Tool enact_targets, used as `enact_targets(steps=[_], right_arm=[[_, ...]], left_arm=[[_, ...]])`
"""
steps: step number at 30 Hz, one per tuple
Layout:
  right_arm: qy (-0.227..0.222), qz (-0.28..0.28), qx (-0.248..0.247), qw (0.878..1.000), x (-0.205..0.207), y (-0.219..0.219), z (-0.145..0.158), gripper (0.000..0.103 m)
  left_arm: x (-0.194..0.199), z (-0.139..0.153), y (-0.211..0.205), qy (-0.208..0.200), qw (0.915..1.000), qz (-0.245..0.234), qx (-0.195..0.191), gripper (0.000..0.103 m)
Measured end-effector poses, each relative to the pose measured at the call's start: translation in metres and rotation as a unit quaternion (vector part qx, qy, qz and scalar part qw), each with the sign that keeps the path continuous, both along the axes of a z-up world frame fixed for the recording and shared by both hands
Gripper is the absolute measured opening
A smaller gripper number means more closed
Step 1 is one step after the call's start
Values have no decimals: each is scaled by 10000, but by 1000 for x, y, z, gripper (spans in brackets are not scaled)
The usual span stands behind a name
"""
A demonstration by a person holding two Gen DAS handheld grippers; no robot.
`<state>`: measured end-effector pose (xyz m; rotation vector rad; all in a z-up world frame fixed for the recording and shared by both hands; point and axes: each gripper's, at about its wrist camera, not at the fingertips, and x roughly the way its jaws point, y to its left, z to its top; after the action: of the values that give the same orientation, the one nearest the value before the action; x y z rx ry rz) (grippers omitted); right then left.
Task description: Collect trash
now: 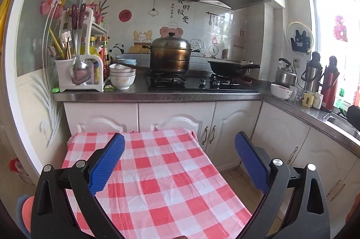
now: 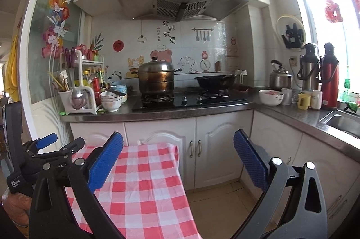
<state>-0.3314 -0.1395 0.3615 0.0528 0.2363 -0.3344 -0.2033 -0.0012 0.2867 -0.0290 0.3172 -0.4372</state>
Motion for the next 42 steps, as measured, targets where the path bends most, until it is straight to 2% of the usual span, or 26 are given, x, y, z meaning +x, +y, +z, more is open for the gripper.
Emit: enact_targets(steps=[12, 19, 42], right_arm=[[-90, -579, -17, 9983, -30, -13, 4, 99], [-305, -819, 45, 9962, -48, -23, 6, 99], [-270, -837, 158, 9960, -46, -33, 1, 99]], left_arm=[[-7, -7, -39, -65, 9990, -336, 295, 98], [-13, -8, -44, -187, 9986, -286, 409, 98], [3, -21, -41, -50, 9989, -157, 445, 98]])
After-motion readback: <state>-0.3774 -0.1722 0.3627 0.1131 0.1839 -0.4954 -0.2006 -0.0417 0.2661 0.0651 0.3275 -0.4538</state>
